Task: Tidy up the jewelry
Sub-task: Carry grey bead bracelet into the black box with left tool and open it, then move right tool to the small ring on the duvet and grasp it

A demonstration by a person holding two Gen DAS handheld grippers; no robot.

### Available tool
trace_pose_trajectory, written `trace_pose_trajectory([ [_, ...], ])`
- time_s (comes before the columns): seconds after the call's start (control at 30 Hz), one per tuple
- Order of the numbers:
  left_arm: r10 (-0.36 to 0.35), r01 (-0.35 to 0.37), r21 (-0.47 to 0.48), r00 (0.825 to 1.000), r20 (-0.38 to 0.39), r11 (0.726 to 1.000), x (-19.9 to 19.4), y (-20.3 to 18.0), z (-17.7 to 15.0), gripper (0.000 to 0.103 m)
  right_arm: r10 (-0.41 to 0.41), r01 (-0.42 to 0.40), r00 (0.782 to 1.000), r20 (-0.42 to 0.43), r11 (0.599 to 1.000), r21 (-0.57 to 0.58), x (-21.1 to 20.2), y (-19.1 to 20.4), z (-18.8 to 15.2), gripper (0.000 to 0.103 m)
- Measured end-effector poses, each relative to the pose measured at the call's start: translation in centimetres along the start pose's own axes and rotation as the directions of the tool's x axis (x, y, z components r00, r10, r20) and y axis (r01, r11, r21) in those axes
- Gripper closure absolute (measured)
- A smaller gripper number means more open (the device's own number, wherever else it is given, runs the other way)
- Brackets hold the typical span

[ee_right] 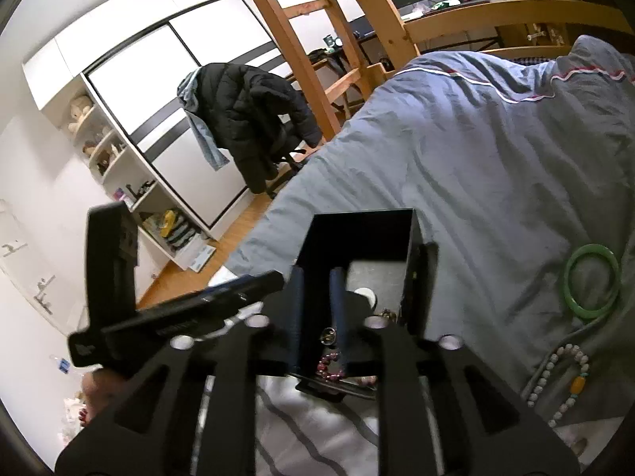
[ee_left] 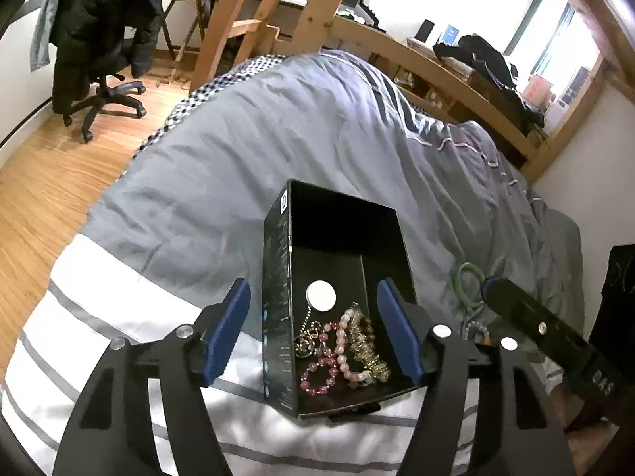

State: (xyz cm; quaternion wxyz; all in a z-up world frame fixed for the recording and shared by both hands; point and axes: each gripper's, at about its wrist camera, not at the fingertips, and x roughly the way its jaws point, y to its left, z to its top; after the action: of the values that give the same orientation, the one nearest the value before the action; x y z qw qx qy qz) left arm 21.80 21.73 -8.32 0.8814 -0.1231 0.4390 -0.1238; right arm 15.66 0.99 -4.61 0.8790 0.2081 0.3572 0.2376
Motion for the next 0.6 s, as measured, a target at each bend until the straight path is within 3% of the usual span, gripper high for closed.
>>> trace_pose_trajectory([
  [0.03,0.005,-0.005,0.0,1.0,0.004,1.0,-0.1,0.1,0.0,0.034,-0.006,0.006,1.0,0.01,1.0,0.001,-0.2,0.0,0.0,0.05],
  [0.1,0.017,-0.017,0.002,1.0,0.016,1.0,-0.2,0.1,0.0,0.023,-0.037,0.037,0.998,0.047,0.999,0.0,-1.0,-0.2,0.1,0.019],
  [0.17,0.029,-0.03,0.007,0.999,0.035,1.0,-0.5,-0.1,0.0,0.012,-0.085,0.086,0.993,0.087,0.996,-0.002,-2.0,-0.4,0.3,0.009],
  [0.2,0.041,-0.042,0.014,0.998,0.05,0.999,-0.7,-0.3,-0.1,0.007,-0.113,0.115,0.988,0.101,0.993,-0.007,-2.6,-0.6,0.5,0.009],
  [0.33,0.056,-0.059,0.055,0.997,0.062,0.997,-0.6,-1.3,-0.3,0.006,-0.199,0.203,0.971,0.136,0.979,-0.019,-4.5,-1.7,1.1,0.003],
  [0.6,0.004,-0.008,0.154,1.0,0.03,0.988,0.3,-5.1,-2.0,0.006,-0.285,0.284,0.942,0.178,0.958,0.029,-8.2,-5.2,2.1,0.003],
])
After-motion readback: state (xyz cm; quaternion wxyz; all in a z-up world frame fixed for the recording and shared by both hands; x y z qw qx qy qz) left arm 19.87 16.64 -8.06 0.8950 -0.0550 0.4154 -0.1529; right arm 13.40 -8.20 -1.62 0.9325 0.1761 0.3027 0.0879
